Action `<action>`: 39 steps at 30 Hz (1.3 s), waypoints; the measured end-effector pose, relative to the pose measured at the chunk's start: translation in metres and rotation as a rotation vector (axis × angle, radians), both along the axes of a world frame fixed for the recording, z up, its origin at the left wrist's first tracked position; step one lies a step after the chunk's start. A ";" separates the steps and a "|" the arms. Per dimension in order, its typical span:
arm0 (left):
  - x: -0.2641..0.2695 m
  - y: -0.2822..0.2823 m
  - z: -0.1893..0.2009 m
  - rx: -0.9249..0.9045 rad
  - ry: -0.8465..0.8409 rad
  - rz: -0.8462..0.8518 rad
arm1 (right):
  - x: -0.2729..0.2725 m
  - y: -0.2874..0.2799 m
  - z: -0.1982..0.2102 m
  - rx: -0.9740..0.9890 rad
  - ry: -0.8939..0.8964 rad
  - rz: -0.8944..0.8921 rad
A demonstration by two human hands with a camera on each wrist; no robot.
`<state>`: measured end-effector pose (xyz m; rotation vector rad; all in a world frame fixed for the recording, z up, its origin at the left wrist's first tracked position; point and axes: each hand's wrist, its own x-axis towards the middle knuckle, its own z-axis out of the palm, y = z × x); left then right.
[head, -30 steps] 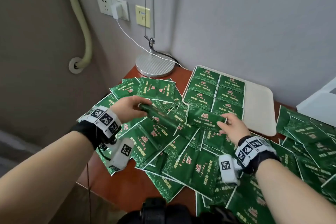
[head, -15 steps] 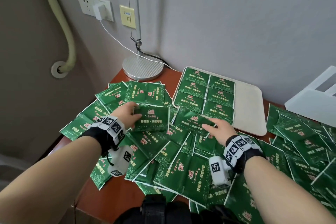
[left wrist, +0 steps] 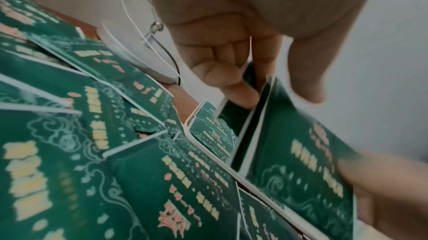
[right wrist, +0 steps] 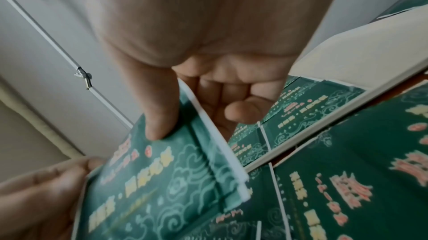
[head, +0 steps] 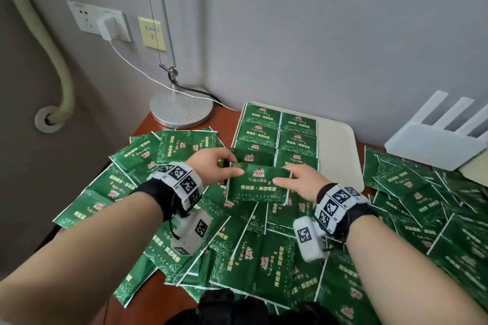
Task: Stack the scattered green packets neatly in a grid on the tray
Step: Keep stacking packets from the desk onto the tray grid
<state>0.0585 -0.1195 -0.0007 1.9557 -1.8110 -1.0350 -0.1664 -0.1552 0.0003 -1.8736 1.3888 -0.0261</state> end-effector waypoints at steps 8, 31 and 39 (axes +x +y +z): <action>-0.024 -0.011 0.006 -0.067 0.144 0.005 | -0.037 0.006 0.005 -0.018 -0.082 -0.113; -0.198 -0.205 -0.034 0.267 0.031 -0.023 | -0.219 -0.191 -0.021 -0.106 -0.018 -0.623; -0.223 -0.250 -0.071 0.286 -0.050 -0.032 | -0.211 -0.247 -0.069 -0.052 0.182 -0.509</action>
